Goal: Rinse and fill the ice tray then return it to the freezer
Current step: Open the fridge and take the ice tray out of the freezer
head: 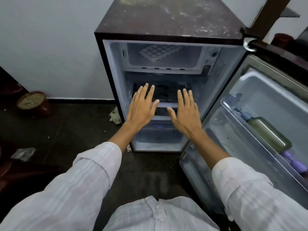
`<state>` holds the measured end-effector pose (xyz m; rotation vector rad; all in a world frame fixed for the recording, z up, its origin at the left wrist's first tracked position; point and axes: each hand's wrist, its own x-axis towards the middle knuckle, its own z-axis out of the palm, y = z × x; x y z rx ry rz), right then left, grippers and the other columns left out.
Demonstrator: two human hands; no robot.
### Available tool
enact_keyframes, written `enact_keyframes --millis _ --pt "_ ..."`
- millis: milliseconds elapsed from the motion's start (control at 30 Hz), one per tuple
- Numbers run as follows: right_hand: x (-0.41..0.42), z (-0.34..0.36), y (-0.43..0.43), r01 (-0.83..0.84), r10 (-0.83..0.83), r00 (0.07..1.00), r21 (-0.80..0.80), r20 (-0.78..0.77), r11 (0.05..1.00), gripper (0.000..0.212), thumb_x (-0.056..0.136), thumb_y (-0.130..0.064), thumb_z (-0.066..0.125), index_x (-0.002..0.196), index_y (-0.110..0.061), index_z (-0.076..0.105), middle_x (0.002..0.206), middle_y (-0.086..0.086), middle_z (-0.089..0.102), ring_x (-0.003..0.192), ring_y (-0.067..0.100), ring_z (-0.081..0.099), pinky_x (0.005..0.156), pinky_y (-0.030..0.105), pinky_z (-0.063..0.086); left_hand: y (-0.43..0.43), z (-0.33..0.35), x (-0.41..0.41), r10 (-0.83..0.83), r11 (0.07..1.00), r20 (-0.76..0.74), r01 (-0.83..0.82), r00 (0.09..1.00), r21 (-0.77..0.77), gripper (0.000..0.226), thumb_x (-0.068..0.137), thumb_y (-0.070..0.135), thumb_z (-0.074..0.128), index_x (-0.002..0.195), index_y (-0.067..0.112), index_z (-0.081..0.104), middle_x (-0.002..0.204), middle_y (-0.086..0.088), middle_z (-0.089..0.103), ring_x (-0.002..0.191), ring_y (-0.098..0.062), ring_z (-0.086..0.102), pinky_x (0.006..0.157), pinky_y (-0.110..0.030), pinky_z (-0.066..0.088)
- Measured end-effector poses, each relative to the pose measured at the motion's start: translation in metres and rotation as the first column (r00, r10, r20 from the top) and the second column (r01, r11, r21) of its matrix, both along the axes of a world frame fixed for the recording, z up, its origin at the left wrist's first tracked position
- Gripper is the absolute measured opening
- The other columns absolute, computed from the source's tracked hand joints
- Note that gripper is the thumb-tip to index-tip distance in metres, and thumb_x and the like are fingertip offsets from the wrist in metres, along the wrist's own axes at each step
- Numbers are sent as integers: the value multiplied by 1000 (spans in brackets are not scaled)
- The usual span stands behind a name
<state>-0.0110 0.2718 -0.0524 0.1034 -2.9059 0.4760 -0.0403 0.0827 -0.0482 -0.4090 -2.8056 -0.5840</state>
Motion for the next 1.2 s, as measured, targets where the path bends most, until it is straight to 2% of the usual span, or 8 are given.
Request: enact_keyframes --millis 267,433,600,733,800,867,1100,1200 --pt "-132 20 0 -64 75 992 112 -98 992 73 100 -53 37 155 -9 18 162 15 17 151 32 10 115 54 29 9 19 -112 74 996 -46 -71 996 57 54 103 36 47 147 5 41 144 -18 49 134 -35 45 91 -53 53" --pt "-208 9 7 -116 128 988 129 -85 985 73 100 -50 38 156 -8 16 163 13 15 151 32 9 116 55 27 17 7 -178 126 992 -76 -126 989 2 50 102 33 46 141 1 49 125 -26 60 118 -42 54 82 -53 54" --pt "-269 5 15 -88 89 996 100 -9 991 71 102 -51 33 156 -10 14 165 10 10 152 28 2 119 50 21 21 -4 -224 234 969 -73 -227 969 99 49 104 36 43 131 -2 56 124 -28 61 113 -42 57 88 -47 52" --pt "-316 3 24 -130 132 991 94 -9 987 70 102 -51 33 156 -10 16 164 12 12 152 30 2 119 50 21 22 -10 -260 282 936 -41 -266 958 230 46 104 36 44 121 -4 60 109 -28 65 100 -40 62 78 -40 49" --pt "-334 1 25 -120 123 992 106 -24 987 70 102 -53 32 156 -12 17 164 12 13 152 30 3 119 49 21 19 -16 -277 305 910 -7 -289 952 297 42 103 36 46 107 -3 62 102 -27 66 94 -38 63 70 -33 42" --pt "-347 0 26 -74 77 997 79 -33 994 70 101 -55 33 156 -14 18 164 12 12 152 30 4 119 48 21 19 -19 -291 322 877 15 -304 947 371 41 100 36 51 101 -3 63 102 -25 66 95 -36 64 69 -29 40" --pt "-382 -3 26 3 1 997 -55 80 998 77 96 -66 31 158 -21 15 165 10 5 152 29 -2 122 48 9 20 -11 -310 389 777 121 -396 913 489 41 91 29 66 116 -3 58 119 -17 63 111 -28 60 72 -22 36" --pt "-383 0 28 6 2 992 -67 124 998 77 96 -67 30 157 -23 16 165 11 5 151 33 1 122 50 8 19 -7 -310 376 752 174 -409 910 517 23 88 25 68 93 4 58 117 -18 65 107 -28 62 64 -20 35"
